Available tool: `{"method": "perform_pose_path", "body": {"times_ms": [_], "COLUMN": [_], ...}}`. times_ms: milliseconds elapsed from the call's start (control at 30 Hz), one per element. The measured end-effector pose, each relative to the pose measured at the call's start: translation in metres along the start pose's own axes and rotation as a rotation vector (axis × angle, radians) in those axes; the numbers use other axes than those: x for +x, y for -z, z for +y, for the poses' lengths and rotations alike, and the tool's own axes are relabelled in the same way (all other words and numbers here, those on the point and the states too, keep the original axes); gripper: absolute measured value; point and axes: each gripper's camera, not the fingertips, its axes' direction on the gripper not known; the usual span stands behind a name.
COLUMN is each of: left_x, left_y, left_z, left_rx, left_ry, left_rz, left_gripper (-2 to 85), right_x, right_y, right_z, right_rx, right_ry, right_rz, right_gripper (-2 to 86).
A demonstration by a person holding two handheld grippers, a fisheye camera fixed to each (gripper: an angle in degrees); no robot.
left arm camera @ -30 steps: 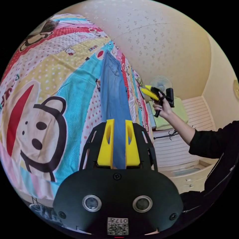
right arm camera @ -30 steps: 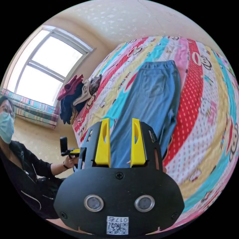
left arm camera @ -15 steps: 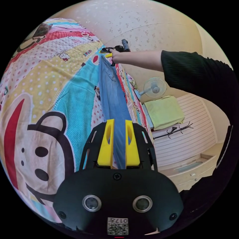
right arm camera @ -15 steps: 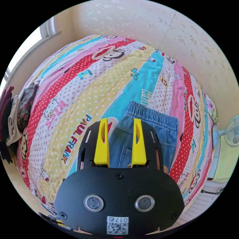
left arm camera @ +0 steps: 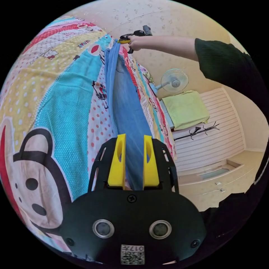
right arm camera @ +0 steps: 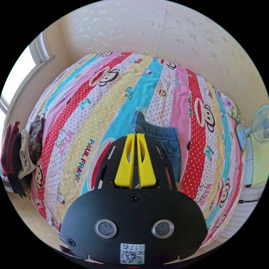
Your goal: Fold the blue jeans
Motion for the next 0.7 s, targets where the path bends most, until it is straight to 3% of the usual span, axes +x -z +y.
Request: {"method": "perform_pose_path", "body": {"times_ms": [100,300,467,700], "left_x": [0.026,0.052,0.091,0.106], "left_y": [0.008,-0.003,-0.011,-0.013], "left_z": [0.010,0.020,0.027,0.052], "left_rx": [0.040,0.031,-0.044,-0.082], "left_ry": [-0.051,-0.091,-0.196,-0.134], "left_rz": [-0.068,-0.018,-0.062,-0.136], "left_gripper": [12.3,12.6,12.7,12.5], "right_x": [0.047,0.125,0.163,0.195], "right_y": [0.020,0.048,0.065,0.088], "right_z": [0.021,0.065,0.094,0.120], "right_rx": [0.061,0.152,0.186,0.227], "right_ry": [-0.122,-0.302,-0.380,-0.390], "right_rz": [-0.099,-0.293,-0.351,-0.383], "right_gripper": [0.9,0.8,0.7,0.7]}}
